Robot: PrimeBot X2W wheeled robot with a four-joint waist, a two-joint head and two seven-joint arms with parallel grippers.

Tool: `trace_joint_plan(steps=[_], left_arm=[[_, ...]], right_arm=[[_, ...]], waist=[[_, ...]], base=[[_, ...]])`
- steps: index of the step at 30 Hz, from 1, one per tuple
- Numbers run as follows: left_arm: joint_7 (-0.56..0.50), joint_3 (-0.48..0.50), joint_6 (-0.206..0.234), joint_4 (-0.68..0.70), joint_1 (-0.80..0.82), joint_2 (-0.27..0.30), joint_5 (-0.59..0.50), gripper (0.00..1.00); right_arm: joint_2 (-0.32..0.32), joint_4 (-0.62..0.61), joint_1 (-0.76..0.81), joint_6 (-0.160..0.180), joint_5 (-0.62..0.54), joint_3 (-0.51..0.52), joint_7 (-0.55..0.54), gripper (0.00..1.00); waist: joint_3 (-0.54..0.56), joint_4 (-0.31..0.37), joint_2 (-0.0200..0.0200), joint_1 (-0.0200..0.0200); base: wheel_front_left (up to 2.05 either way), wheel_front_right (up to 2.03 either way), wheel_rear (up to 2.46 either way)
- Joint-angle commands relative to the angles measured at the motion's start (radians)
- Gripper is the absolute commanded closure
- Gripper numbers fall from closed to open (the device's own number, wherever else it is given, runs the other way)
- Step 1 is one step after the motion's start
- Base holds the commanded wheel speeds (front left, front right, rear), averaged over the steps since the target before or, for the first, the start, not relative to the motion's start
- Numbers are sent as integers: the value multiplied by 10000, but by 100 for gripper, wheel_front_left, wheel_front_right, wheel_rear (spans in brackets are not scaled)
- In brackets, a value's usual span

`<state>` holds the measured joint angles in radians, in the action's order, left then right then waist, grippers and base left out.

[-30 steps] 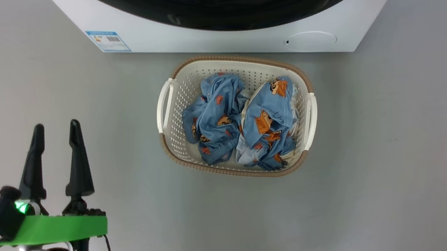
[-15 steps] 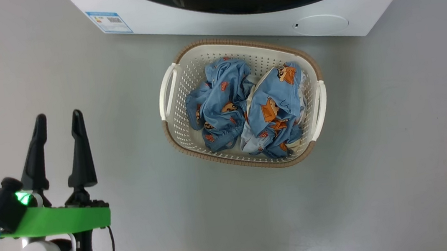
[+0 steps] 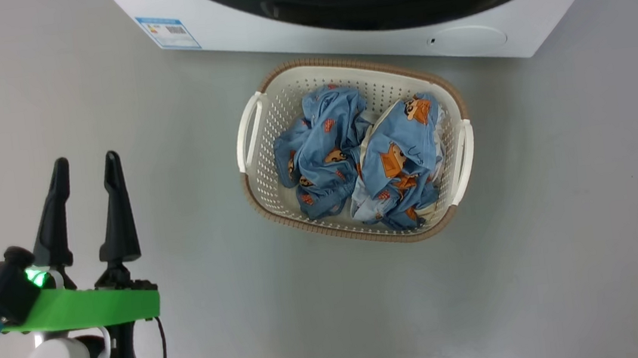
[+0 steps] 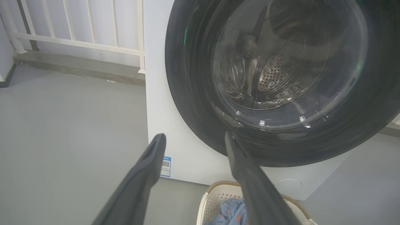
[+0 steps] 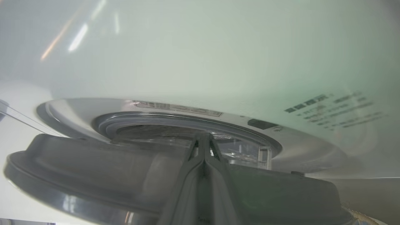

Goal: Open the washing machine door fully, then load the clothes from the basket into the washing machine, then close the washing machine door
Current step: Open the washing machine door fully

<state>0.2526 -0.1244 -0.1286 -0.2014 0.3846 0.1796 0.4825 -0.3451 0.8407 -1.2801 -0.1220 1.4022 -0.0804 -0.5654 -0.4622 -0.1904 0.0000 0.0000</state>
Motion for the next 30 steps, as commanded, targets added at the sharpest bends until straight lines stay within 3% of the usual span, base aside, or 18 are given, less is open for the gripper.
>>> trace_joint_plan(steps=[1, 22, 30], left_arm=[[92, 340, -21, 136, 52, 337, 3, 0], [92, 593, -21, -409, -1039, 436, -288, 0], [92, 708, -21, -479, -1339, 250, -431, 0]], right_arm=[[437, -361, 47, -87, -72, -199, -242, 100], [936, -1709, 3345, -87, 668, -751, -1858, 100], [1058, -2269, 4452, -87, 885, -889, -2213, 100]], waist=[[116, 21, 0, 0], [2209, 451, 0, 0], [2805, 100, 0, 0]], base=[[0, 0, 0], [0, 0, 0], [0, 0, 0]])
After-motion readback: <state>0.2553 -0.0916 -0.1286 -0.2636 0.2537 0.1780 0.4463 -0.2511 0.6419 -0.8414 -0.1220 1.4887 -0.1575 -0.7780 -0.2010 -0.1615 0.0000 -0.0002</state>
